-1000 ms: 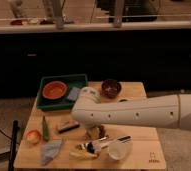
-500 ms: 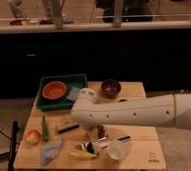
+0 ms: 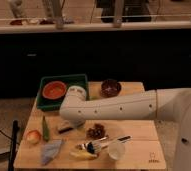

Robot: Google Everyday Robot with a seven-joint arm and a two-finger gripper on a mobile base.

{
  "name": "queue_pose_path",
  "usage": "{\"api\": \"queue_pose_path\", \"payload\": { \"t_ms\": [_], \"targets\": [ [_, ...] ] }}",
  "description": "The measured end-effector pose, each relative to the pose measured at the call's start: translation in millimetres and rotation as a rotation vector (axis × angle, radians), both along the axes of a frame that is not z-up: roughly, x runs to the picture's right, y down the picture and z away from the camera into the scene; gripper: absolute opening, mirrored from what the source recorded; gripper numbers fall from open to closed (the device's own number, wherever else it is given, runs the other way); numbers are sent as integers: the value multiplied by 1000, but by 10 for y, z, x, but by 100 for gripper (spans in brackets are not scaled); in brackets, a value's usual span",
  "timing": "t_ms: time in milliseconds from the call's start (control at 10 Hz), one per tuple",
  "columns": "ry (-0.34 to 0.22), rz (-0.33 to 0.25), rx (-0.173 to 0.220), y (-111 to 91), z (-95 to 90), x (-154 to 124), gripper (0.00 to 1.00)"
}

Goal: Wipe table surface with eraser

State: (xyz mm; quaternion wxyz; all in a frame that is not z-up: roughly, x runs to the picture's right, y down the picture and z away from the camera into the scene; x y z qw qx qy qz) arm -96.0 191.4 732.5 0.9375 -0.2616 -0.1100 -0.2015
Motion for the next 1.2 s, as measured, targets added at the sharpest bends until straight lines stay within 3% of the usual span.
{"api": "queue_pose_path", "payload": {
  "t_ms": [600,1200],
  "targets": [
    [-167,113,-49,-97,217,-348,80],
    [-207,138,-110,25,511,-612,80]
  ]
}}
